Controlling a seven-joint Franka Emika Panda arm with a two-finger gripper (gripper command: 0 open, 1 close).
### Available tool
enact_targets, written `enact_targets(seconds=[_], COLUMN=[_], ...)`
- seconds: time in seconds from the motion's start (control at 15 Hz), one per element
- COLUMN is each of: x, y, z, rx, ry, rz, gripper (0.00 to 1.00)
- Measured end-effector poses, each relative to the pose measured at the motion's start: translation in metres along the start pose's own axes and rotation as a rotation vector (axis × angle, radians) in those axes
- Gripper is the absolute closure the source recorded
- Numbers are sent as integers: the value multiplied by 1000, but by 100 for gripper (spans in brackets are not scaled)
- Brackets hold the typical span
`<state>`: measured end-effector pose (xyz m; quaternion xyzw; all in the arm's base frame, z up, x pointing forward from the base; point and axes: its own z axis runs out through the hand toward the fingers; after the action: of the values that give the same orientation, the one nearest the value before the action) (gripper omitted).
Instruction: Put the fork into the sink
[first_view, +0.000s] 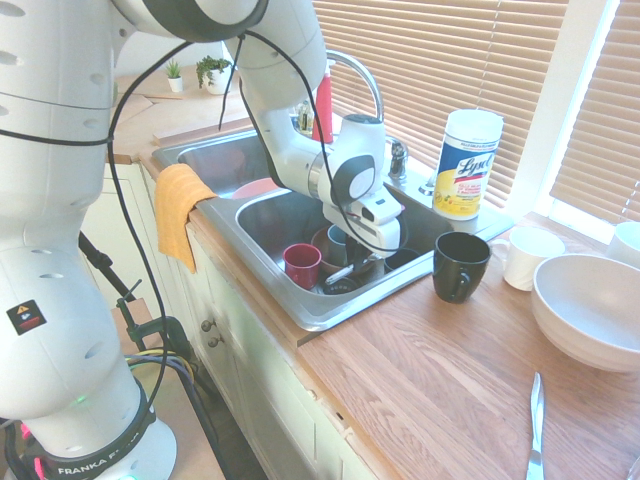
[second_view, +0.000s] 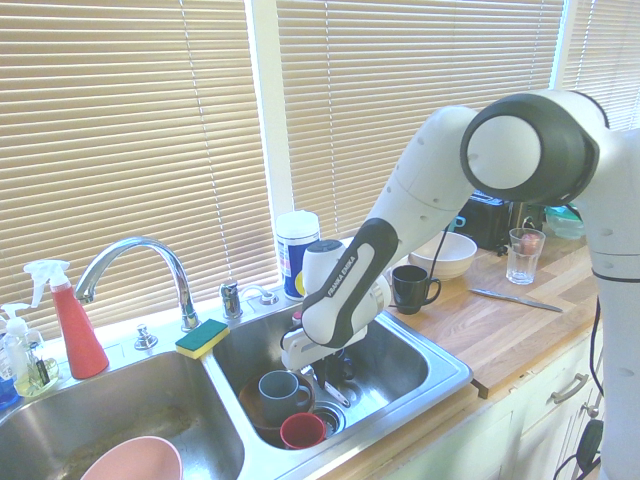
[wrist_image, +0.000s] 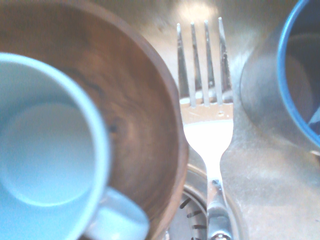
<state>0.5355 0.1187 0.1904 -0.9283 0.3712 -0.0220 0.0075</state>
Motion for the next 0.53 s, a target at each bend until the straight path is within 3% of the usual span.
enact_targets(seconds=[0.07, 0.53], x=[1, 4], y=[0, -4], z=[10, 23], rx=[-9, -23], ry=[-15, -48], rz=[3, 4], gripper=[0, 0])
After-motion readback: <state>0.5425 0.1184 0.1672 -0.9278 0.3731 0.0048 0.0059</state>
